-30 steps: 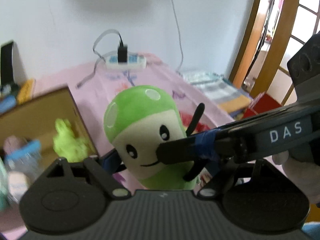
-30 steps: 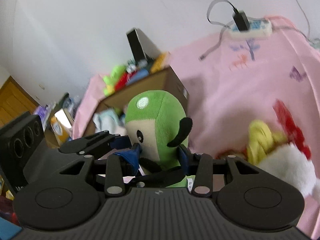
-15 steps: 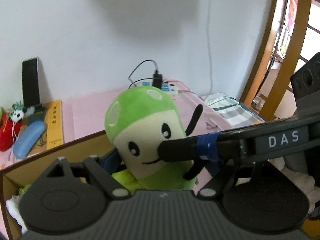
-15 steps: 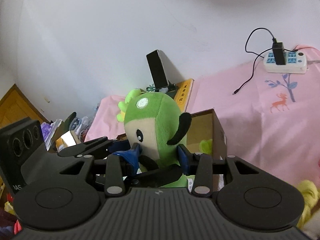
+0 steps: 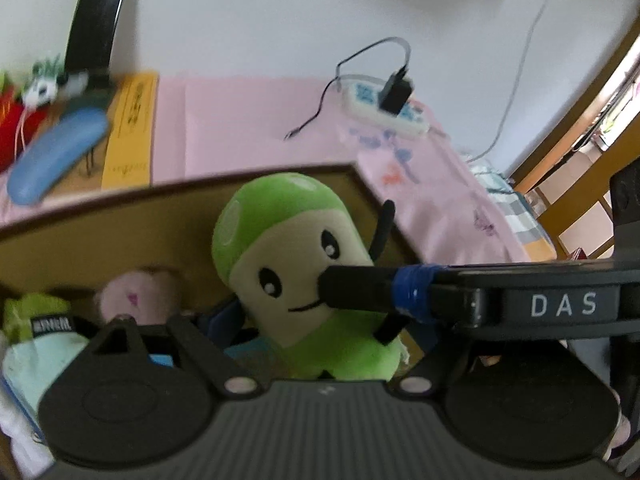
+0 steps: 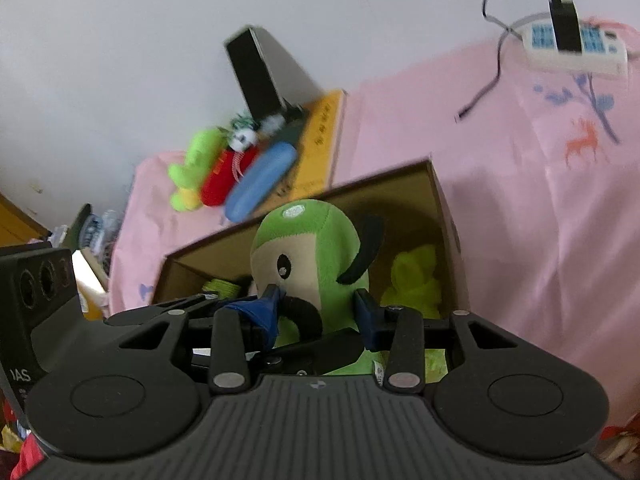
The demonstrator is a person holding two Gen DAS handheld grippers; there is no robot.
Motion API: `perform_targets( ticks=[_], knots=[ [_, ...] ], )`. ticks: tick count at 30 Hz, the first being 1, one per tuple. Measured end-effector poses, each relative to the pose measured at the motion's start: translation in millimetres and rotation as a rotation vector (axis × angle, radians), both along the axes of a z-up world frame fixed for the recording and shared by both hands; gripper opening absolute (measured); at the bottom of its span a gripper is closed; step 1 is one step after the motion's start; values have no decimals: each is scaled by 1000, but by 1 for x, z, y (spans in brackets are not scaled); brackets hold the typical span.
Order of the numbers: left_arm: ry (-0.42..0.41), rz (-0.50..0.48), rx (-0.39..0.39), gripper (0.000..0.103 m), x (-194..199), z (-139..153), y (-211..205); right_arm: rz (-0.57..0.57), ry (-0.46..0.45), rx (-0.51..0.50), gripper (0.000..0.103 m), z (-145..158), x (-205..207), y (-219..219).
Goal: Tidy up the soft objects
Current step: 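Carry the green mushroom plush over the box and lower it inside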
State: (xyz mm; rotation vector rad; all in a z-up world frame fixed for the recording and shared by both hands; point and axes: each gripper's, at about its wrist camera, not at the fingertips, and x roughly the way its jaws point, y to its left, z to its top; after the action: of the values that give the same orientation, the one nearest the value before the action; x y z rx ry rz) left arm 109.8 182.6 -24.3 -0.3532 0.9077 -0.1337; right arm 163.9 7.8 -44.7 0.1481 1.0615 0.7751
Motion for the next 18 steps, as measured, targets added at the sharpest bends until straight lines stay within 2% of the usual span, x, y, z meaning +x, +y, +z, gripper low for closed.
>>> perform_targets(
  ticks=[5, 9, 15, 18],
  knots=[
    [68, 18, 22, 83, 9, -17, 11, -6, 36, -53, 24, -19, 4, 19],
    [108, 33, 77, 83, 11, -28, 17, -25, 73, -95, 24, -35, 7, 32],
    [133, 67, 75, 85, 15, -41, 26, -28, 104, -51, 27, -47, 12, 30],
    [121, 67, 74, 85, 13, -43, 27, -18, 77, -43, 27, -46, 8, 27]
  ],
)
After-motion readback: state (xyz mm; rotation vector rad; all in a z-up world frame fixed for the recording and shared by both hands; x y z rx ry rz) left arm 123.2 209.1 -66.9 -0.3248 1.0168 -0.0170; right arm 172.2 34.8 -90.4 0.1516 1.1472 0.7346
